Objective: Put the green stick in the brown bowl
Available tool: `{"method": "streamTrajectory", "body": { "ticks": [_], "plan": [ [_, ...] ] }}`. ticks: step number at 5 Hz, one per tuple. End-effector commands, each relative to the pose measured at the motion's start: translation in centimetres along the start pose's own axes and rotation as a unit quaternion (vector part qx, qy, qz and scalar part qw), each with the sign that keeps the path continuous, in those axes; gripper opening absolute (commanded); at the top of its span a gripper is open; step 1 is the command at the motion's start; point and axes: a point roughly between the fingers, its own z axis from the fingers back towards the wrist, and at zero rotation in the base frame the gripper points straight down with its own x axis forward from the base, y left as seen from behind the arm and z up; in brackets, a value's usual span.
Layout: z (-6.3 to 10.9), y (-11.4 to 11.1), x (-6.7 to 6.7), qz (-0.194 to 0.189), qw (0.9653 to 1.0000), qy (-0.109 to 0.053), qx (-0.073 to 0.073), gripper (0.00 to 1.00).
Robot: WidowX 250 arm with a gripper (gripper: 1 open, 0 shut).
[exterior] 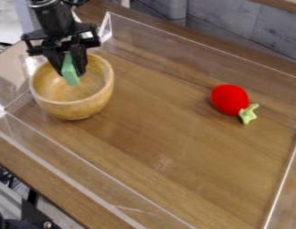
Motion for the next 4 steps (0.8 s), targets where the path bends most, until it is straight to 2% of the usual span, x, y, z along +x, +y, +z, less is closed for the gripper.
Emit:
{"method": "streamTrajectory", "body": {
  "ticks": [1,4],
  "plan": [
    [1.09,0.22,1.03,-0.007,0.9997,-0.022,-0.002,0.00],
    [0.95,0.49,1.46,-0.018,0.9996,-0.020,-0.007,0.00]
  ]
}}
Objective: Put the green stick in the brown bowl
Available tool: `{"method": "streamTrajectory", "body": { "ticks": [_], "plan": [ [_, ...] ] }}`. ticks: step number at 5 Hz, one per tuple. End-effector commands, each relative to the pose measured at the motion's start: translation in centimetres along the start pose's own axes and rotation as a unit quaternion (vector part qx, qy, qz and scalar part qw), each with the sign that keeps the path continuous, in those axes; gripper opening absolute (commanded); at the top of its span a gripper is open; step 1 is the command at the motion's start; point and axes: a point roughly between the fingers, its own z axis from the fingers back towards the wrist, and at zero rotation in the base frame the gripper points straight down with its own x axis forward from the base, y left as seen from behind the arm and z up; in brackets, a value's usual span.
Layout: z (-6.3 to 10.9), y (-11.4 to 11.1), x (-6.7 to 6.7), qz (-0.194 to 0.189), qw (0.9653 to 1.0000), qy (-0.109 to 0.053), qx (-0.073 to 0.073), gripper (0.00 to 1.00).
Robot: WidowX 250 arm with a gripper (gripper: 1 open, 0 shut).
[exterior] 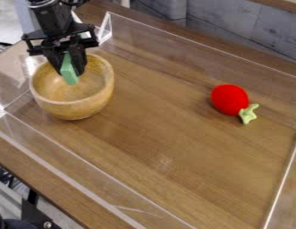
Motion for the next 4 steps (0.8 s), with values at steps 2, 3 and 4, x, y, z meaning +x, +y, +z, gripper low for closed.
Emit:
{"method": "streamTrajectory", "body": {
  "ticks": [2,3,4],
  "plan": [
    [1.2,0.0,0.8,-0.002,0.9997,-0.018,0.013,1.00],
    [2.1,-0.5,1.1,-0.004,0.9998,-0.020,0.008,1.00],
    [2.8,-1.1,1.4,-0.007,0.9998,-0.021,0.003,1.00]
  ]
}}
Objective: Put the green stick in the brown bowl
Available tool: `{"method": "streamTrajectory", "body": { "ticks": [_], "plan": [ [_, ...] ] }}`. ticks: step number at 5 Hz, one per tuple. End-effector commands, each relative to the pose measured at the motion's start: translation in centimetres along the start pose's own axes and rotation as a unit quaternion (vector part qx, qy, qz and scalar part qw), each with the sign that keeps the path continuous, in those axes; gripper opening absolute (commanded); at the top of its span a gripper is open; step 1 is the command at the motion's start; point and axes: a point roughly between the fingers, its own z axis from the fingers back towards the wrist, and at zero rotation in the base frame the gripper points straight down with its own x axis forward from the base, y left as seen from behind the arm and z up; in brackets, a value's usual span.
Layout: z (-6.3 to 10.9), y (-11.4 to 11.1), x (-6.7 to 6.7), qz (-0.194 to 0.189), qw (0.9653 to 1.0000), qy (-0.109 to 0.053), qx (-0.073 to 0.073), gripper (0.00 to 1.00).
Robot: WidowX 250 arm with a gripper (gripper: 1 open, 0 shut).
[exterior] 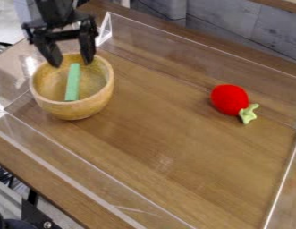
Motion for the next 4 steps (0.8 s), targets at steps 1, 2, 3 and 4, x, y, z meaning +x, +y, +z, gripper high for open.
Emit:
{"method": "streamTrajectory", "body": {
  "ticks": [1,2,3,4],
  "plan": [
    [2.2,-1.1,1.0,-0.008,0.9996,-0.026,-0.007,1.00],
    [3.0,-2.2,1.2,-0.017,0.9994,-0.025,-0.013,1.00],
    [4.1,-3.6,1.2,-0.034,0.9989,-0.028,-0.018,1.00],
    [5.2,-5.0,1.1,-0.053,0.9979,-0.033,-0.020,1.00]
  ]
}}
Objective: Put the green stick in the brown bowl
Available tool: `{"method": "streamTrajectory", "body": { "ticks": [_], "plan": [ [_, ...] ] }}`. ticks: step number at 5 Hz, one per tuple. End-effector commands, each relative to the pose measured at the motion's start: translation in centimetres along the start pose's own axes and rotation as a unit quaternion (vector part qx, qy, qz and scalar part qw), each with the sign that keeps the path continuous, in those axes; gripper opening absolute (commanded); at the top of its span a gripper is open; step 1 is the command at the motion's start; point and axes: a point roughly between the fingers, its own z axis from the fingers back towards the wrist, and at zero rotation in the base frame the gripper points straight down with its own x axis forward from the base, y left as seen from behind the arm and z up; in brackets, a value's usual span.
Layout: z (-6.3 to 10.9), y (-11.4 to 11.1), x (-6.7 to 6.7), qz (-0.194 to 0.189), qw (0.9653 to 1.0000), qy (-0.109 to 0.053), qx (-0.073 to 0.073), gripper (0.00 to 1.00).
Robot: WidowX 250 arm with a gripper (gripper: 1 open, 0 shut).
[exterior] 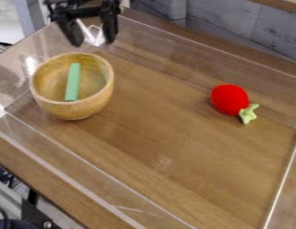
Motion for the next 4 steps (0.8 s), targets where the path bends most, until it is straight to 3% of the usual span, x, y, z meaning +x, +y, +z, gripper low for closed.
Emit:
{"method": "streamTrajectory", "body": {
  "ticks": [1,2,3,4],
  "plan": [
    [2.9,-1.6,0.3,-0.018,0.9990,-0.040,0.001,1.00],
    [3.3,-2.5,-0.1,-0.030,0.9988,-0.038,0.005,1.00],
    [2.5,-2.4,-0.4,-0.033,0.9988,-0.033,0.014,0.00],
    [2.1,-2.6,-0.7,-0.043,0.9984,-0.028,0.023,1.00]
  ]
}}
